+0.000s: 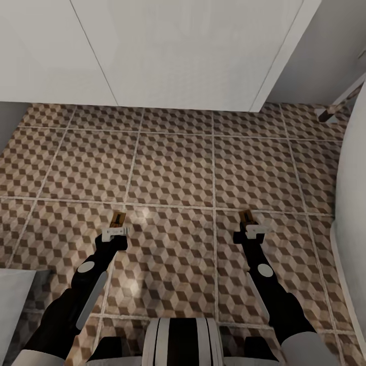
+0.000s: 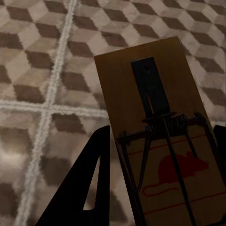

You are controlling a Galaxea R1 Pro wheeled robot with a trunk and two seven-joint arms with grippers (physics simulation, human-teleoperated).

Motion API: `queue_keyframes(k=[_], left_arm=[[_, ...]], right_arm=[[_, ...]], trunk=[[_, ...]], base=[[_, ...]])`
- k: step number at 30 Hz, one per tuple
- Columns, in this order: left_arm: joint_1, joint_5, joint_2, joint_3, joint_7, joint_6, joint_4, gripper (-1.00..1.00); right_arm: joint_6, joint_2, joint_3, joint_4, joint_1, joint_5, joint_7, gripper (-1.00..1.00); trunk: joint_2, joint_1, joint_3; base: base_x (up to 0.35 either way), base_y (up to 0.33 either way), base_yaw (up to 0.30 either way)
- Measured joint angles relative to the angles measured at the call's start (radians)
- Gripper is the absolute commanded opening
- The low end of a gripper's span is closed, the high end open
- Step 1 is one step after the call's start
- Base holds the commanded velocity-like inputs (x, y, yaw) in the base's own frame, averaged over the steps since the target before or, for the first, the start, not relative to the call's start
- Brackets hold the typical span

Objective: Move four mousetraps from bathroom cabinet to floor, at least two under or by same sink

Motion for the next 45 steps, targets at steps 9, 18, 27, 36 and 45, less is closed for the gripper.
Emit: queue_keyframes(k=[9,18,27,36,45], left_arm=[[0.000,0.000,0.001,0.000,0.000,0.000,-0.005,-1.00],[0.007,-0.002,0.001,-0.001,-0.001,-0.002,-0.035,-1.00],[0.008,0.000,-0.014,0.006,-0.001,0.000,0.055,-1.00],[-0.054,-0.002,-0.055,0.009,0.001,-0.002,0.274,-1.00],[-0.158,-0.003,-0.057,0.009,0.000,-0.003,0.326,-1.00]], right_arm=[[0.000,0.000,0.000,0.000,0.000,0.000,0.000,-1.00],[-0.003,-0.001,-0.001,0.000,0.000,0.001,0.004,-1.00],[0.004,-0.008,-0.004,0.000,0.000,0.000,0.006,-1.00],[0.062,-0.012,-0.005,0.041,-0.079,0.000,0.006,-1.00],[0.035,-0.010,0.005,0.098,-0.157,0.009,0.009,-1.00]], trunk=[[-0.002,0.003,-0.027],[-0.002,0.003,-0.027],[-0.002,0.003,-0.027],[-0.002,0.003,-0.027],[-0.002,0.003,-0.027]], base=[[0.000,0.000,0.000],[0.000,0.000,0.000],[0.000,0.000,0.000],[0.000,0.000,0.000],[0.000,0.000,0.000]])
